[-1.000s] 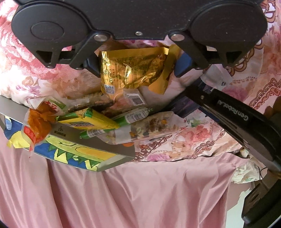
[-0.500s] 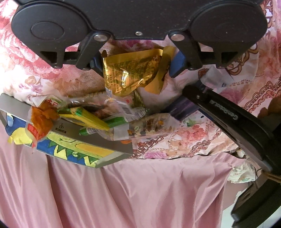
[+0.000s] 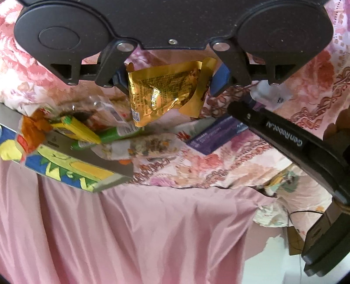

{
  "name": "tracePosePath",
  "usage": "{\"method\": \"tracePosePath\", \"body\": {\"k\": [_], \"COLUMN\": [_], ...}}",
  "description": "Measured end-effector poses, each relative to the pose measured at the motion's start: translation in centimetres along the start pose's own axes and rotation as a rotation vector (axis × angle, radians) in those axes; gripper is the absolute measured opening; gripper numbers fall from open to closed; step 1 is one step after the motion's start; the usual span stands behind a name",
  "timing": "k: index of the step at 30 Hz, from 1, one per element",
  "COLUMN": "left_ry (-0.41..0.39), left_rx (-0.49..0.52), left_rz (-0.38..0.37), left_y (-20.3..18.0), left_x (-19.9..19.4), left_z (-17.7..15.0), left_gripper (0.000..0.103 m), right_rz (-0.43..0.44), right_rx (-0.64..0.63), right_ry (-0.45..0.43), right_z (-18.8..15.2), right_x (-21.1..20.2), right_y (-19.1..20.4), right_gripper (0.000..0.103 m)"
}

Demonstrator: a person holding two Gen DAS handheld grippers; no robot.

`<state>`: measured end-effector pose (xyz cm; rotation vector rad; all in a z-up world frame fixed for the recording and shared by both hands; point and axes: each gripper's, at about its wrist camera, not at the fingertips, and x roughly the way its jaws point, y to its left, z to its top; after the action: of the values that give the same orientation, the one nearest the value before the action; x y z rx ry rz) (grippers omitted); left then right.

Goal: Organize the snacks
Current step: 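Close the left gripper on the blue stick pack while the right gripper closes on the gold packet, then carry the blue pack with the left tool into the tray while the right tool carries the gold packet there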

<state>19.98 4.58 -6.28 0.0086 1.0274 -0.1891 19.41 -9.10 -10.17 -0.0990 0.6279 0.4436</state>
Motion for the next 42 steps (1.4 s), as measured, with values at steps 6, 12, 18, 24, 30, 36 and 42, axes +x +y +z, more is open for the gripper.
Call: {"method": "tracePosePath", "body": {"k": [6,12,18,24,30,36,42], "left_ry": [0.04,0.054,0.031,-0.064,-0.179,-0.258,-0.354], "left_rx": [0.018,0.007,0.039,0.028,0.029,0.059,0.134], "left_rz": [0.0,0.022,0.019,0.024,0.013,-0.071,-0.157], "left_y": [-0.3,-0.2,-0.7,-0.3,-0.1,-1.3,-3.5], "left_x": [0.9,2.7,2.3,0.0,-2.0,-1.1,2.1], "left_z": [-0.4,1.1,1.4,1.3,2.8,8.1,14.4], "left_gripper": [0.037,0.047,0.031,0.03,0.03,0.03,0.03], "right_rz": [0.007,-0.006,-0.017,-0.047,-0.082,-0.141,-0.248], "right_rx": [-0.001,-0.009,-0.022,-0.034,-0.014,0.021,0.073], "right_ry": [0.0,0.005,-0.016,-0.068,-0.133,-0.168,-0.205], "right_z": [0.1,-0.1,-0.2,0.2,1.1,3.0,6.3], "right_x": [0.0,0.2,0.1,-0.1,-0.4,0.1,0.4], "right_y": [0.0,-0.1,-0.1,-0.3,-1.3,-3.6,-9.0], "right_gripper": [0.076,0.076,0.076,0.076,0.076,0.076,0.077]}}
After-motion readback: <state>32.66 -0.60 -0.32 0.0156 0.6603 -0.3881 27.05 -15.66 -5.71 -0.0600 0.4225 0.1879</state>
